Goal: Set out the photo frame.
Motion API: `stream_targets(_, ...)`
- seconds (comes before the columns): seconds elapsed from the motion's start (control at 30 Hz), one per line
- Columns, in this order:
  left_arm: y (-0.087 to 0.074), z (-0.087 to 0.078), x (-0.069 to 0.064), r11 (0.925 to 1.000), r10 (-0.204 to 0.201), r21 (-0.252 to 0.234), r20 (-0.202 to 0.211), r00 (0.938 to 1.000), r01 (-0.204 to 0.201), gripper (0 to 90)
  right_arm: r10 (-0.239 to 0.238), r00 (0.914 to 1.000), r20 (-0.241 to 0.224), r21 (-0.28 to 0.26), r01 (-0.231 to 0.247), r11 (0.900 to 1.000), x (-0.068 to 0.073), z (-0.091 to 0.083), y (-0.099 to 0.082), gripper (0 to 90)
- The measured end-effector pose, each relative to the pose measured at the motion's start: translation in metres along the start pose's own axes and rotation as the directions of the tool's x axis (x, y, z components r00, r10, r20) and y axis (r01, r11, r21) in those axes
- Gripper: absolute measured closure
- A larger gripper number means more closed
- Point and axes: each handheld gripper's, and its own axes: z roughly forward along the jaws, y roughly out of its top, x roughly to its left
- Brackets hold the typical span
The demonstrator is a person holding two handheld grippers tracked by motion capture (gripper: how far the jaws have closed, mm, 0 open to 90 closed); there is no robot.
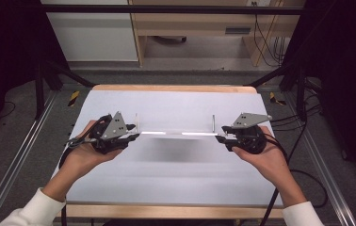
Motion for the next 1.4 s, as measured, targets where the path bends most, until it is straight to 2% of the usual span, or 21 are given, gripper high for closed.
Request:
stream_targets(0.13,0.006,0.002,0.011,1.0,-0.008,0.006,0.013,0.9999,0.008,66.4,0.003,1.0,0.005,-0.019,-0.003,0.9998,-0.006,0.001,0.004,58.7)
stream_targets(0.27,0.012,0.004,0.024,0.9999,-0.011,0.01,0.026,0.9996,0.011,65.6,0.013,0.9998,0.017,-0.064,-0.012,0.9979,-0.012,0.004,0.006,57.9)
stream_targets(0.47,0.019,0.009,0.04,0.9996,-0.027,0.005,0.037,0.9989,0.027,64.3,-0.011,0.9971,0.076,-0.166,0.023,0.9859,-0.018,0.009,0.003,57.6)
stream_targets(0.57,0.022,0.011,0.047,0.9994,-0.034,0.008,0.037,0.9987,0.034,63.5,-0.024,0.995,0.097,-0.189,0.042,0.9811,-0.022,0.013,0.005,57.3)
stream_targets(0.7,0.026,0.015,0.056,0.9992,-0.038,0.012,0.033,0.9987,0.038,62.1,-0.021,0.993,0.116,-0.203,0.044,0.9782,-0.026,0.016,0.009,57.3)
stream_targets(0.93,0.031,0.02,0.067,0.9997,-0.018,0.019,0.031,0.9994,0.018,61.4,0.009,0.9917,0.128,-0.214,0.019,0.9766,-0.032,0.02,0.013,56.7)
stream_targets(1.13,0.032,0.025,0.08,0.9992,-0.04,-0.003,0.053,0.9978,0.04,60.3,0.044,0.9903,0.132,-0.226,-0.014,0.9741,-0.039,0.024,0.018,55.9)
stream_targets(1.4,0.034,0.034,0.094,0.9986,-0.051,-0.009,0.052,0.9973,0.052,58.6,0.077,0.9892,0.124,-0.226,-0.047,0.973,-0.051,0.031,0.027,55.2)
